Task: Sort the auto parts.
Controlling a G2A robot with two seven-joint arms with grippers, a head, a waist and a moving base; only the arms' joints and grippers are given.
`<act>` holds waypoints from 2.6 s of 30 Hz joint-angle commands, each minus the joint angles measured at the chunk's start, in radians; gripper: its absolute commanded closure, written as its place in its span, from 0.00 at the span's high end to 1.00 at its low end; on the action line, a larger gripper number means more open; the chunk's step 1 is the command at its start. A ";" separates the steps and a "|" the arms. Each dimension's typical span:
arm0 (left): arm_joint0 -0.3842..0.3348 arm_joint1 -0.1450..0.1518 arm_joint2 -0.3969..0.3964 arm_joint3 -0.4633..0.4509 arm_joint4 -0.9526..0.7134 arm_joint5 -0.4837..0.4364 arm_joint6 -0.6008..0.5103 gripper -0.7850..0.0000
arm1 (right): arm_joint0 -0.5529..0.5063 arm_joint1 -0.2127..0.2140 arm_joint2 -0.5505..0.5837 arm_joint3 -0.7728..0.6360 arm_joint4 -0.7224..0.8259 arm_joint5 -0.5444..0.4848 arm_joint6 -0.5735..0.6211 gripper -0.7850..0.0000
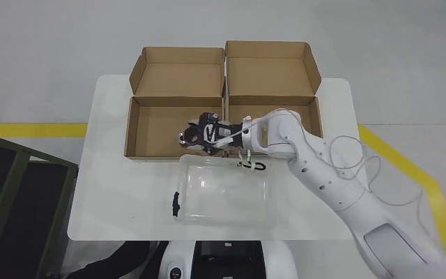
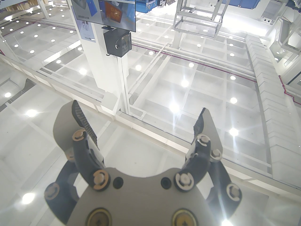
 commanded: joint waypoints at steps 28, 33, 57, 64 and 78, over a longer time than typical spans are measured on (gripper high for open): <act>0.000 0.000 0.000 0.000 0.000 0.000 0.000 1.00 | 0.105 -0.120 -0.109 0.327 -0.098 0.118 -0.031 0.00; 0.000 0.000 0.000 0.000 0.000 0.000 0.000 1.00 | 0.112 -0.136 -0.121 0.358 -0.114 0.119 -0.022 0.00; 0.000 0.000 0.000 0.000 0.000 0.000 0.000 1.00 | 0.118 -0.189 -0.123 0.453 -0.138 0.085 -0.030 0.84; 0.000 0.000 0.000 0.000 0.000 0.000 0.000 1.00 | 0.097 -0.171 -0.076 0.390 -0.153 0.063 -0.044 1.00; 0.000 0.000 0.000 0.000 0.000 0.000 0.000 1.00 | -0.053 -0.087 0.112 0.039 -0.160 -0.009 0.000 1.00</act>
